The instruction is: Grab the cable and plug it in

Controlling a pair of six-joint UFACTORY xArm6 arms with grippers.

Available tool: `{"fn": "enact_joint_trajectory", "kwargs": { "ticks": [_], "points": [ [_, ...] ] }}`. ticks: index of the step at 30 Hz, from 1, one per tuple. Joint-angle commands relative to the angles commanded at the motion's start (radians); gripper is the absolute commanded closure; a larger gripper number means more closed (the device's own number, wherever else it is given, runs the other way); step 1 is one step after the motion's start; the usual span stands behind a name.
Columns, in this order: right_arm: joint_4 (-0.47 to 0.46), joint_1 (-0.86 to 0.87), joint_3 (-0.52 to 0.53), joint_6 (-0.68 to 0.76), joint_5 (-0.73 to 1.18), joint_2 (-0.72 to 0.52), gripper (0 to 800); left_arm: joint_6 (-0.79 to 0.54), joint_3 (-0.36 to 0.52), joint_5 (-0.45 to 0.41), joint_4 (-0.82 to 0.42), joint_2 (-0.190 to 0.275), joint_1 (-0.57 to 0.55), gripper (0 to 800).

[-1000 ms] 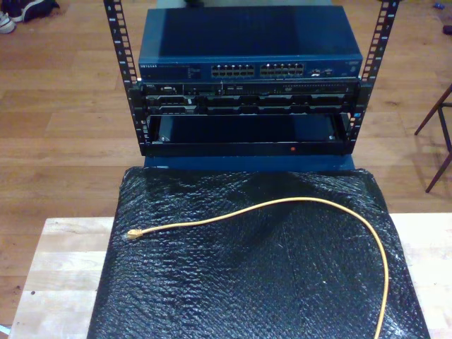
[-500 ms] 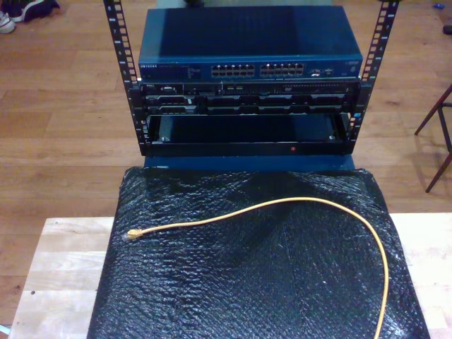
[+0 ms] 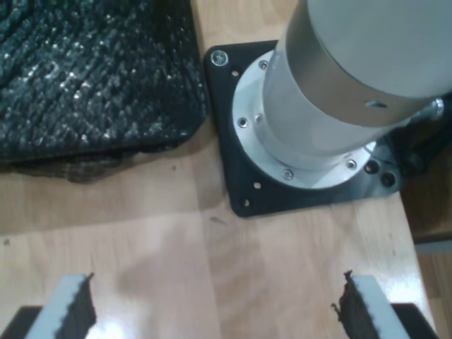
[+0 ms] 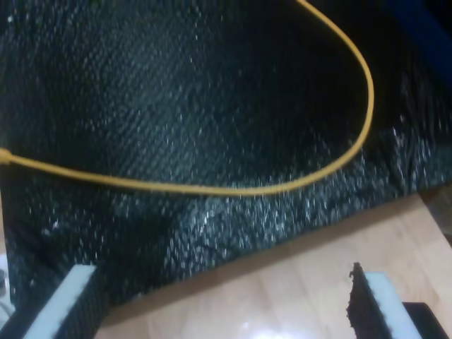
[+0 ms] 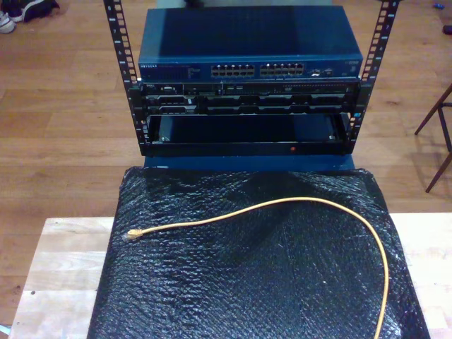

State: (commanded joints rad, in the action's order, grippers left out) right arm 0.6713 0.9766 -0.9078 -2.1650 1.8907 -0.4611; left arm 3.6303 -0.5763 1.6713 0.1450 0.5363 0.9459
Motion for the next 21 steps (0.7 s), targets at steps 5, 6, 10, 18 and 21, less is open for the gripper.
{"fn": "enact_joint_trajectory", "kwargs": {
  "ticks": [5, 6, 10, 18, 21],
  "points": [
    [0.003, -0.1, -0.006, 0.083, -0.018, -0.006, 0, 0.031, 0.002, -0.005, 0.017, -0.008, -0.021, 0],
    [0.005, -0.123, -0.006, 0.094, -0.029, -0.006, 0, 0.041, 0.002, -0.006, 0.018, -0.008, -0.028, 0],
    [0.006, -0.239, -0.006, 0.169, -0.117, -0.011, 0, 0.086, 0.002, -0.008, 0.018, -0.008, -0.068, 0],
    [0.0, -0.488, -0.008, 0.311, -0.279, -0.011, 0, 0.152, 0.0, -0.011, 0.018, -0.012, -0.126, 0],
    [-0.003, -0.597, -0.008, 0.368, -0.347, -0.009, 0, 0.164, 0.002, -0.011, 0.02, -0.014, -0.138, 0]
  ]
}}
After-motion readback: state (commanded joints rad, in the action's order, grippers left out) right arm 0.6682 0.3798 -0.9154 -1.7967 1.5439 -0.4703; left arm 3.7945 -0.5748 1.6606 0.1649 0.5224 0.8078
